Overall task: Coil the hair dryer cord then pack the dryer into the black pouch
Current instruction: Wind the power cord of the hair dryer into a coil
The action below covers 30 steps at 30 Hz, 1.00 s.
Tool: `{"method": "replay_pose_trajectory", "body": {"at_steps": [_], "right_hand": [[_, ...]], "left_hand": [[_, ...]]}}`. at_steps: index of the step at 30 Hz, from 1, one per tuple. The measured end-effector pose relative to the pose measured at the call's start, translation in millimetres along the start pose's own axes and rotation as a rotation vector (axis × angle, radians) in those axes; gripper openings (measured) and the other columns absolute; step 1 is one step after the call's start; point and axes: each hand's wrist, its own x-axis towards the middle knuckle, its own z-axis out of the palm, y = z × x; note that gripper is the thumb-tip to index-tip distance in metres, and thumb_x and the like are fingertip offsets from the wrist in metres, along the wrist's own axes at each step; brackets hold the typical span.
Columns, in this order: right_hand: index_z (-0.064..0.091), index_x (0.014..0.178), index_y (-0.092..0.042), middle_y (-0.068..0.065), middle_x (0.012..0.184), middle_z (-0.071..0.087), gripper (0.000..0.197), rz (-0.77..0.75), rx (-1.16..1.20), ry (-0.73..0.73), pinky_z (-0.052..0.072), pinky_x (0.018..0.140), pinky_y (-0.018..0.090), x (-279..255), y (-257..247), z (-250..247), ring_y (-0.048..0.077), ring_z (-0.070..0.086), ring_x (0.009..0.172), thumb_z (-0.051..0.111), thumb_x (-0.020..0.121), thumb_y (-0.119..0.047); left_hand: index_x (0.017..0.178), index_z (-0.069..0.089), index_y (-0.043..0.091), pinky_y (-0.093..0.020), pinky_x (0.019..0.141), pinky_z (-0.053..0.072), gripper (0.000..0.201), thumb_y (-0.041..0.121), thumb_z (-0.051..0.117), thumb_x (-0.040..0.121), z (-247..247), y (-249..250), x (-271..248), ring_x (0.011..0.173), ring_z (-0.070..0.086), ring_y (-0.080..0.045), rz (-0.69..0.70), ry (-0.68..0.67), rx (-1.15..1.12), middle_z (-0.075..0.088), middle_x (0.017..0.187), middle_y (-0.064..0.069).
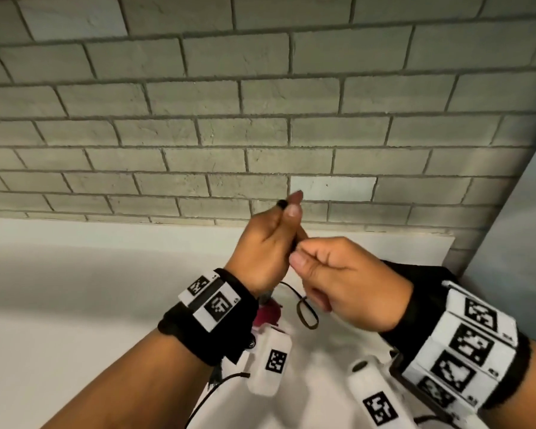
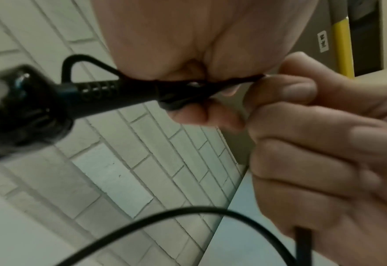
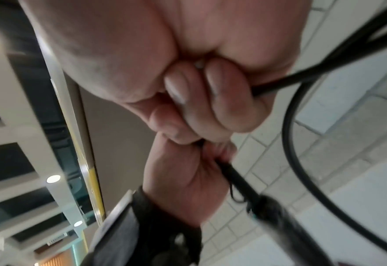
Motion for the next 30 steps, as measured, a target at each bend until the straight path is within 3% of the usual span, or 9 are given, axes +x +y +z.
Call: {"method": "replay_pose_trajectory", "body": {"at_steps": [2, 6, 8, 11, 14, 18, 22, 27, 30], "right_hand": [[0.053, 0.065, -0.013, -0.004, 0.053, 0.048, 0.033, -0.014, -0.171, 0.035, 0.042, 0.053, 0.040, 3, -4, -13, 0.012, 0.042, 0.049, 0.059, 0.087, -0.037], [0.070, 0.078, -0.023, -0.009, 0.068, 0.060, 0.010, -0.255, -0.752, 0.133, 0.047, 0.059, 0.025, 8, -15, -36, 0.009, 0.056, 0.061, 0.063, 0.083, -0.029], [0.071, 0.078, -0.026, -0.006, 0.069, 0.058, 0.024, -0.335, -0.988, 0.133, 0.049, 0.052, 0.032, 12, -21, -40, 0.021, 0.058, 0.060, 0.051, 0.086, -0.036], [0.069, 0.079, -0.029, -0.006, 0.070, 0.062, 0.029, -0.313, -1.151, 0.052, 0.047, 0.054, 0.031, 18, -35, -45, 0.018, 0.059, 0.062, 0.046, 0.090, -0.044], [0.070, 0.071, -0.020, -0.007, 0.047, 0.053, 0.039, -0.090, -0.781, -0.275, 0.042, 0.048, 0.025, 27, -42, -63, 0.009, 0.047, 0.044, 0.052, 0.093, -0.047], [0.073, 0.066, -0.008, 0.008, 0.046, 0.051, 0.050, -0.080, -0.225, -0.482, 0.044, 0.049, 0.023, 38, -34, -70, 0.017, 0.041, 0.042, 0.054, 0.089, -0.049], [0.055, 0.059, 0.003, 0.010, 0.045, 0.039, 0.059, -0.175, 0.012, -0.309, 0.030, 0.047, 0.036, 50, -17, -56, 0.021, 0.029, 0.046, 0.062, 0.084, -0.050], [0.054, 0.072, 0.004, -0.012, 0.039, 0.042, 0.041, -0.219, 0.199, -0.131, 0.037, 0.049, 0.015, 45, 7, -31, 0.001, 0.038, 0.042, 0.052, 0.091, -0.032], [0.058, 0.072, -0.001, -0.013, 0.038, 0.042, 0.039, -0.235, 0.223, -0.040, 0.040, 0.053, 0.024, 38, 12, -21, 0.006, 0.038, 0.043, 0.053, 0.089, -0.036]], "left_hand": [[0.118, 0.065, 0.014, -0.033, 0.077, 0.054, 0.038, 0.034, 0.037, 0.102, 2, -1, -1, 0.081, 0.069, -0.014, -0.022, -0.061, 0.052, 0.069, 0.079, 0.002], [0.055, 0.056, 0.020, -0.022, 0.046, 0.032, 0.057, 0.043, 0.030, 0.100, 2, 3, -1, 0.039, 0.038, -0.007, -0.048, -0.166, -0.035, 0.043, 0.043, 0.010], [0.061, 0.044, 0.001, -0.022, 0.042, 0.024, 0.066, 0.055, 0.026, 0.094, -1, 6, -1, 0.038, 0.026, -0.010, -0.098, -0.220, -0.087, 0.033, 0.043, 0.006], [0.062, 0.048, 0.011, -0.026, 0.045, 0.018, 0.064, 0.062, 0.024, 0.092, -7, 6, -4, 0.042, 0.019, -0.014, -0.133, -0.327, -0.155, 0.029, 0.047, 0.003], [0.078, 0.072, 0.009, -0.031, 0.046, 0.013, 0.061, 0.048, 0.029, 0.098, -17, 9, -13, 0.045, 0.016, -0.015, -0.133, -0.476, -0.246, 0.026, 0.047, 0.001], [0.100, 0.066, -0.011, -0.026, 0.044, 0.013, 0.067, 0.053, 0.046, 0.091, -28, 13, -15, 0.043, 0.018, -0.011, -0.167, -0.618, -0.427, 0.029, 0.047, 0.004], [0.109, 0.065, -0.011, -0.022, 0.043, 0.013, 0.061, 0.047, 0.055, 0.089, -32, 15, -14, 0.039, 0.019, -0.006, -0.225, -0.638, -0.611, 0.028, 0.045, 0.008], [0.118, 0.061, -0.010, -0.021, 0.041, 0.012, 0.057, 0.040, 0.054, 0.091, -31, 9, -18, 0.038, 0.012, -0.009, -0.315, -0.640, -0.785, 0.020, 0.044, 0.005], [0.116, 0.061, -0.011, -0.020, 0.041, 0.013, 0.060, 0.043, 0.056, 0.090, -30, 5, -20, 0.037, 0.011, -0.009, -0.326, -0.631, -0.782, 0.019, 0.044, 0.004]]}}
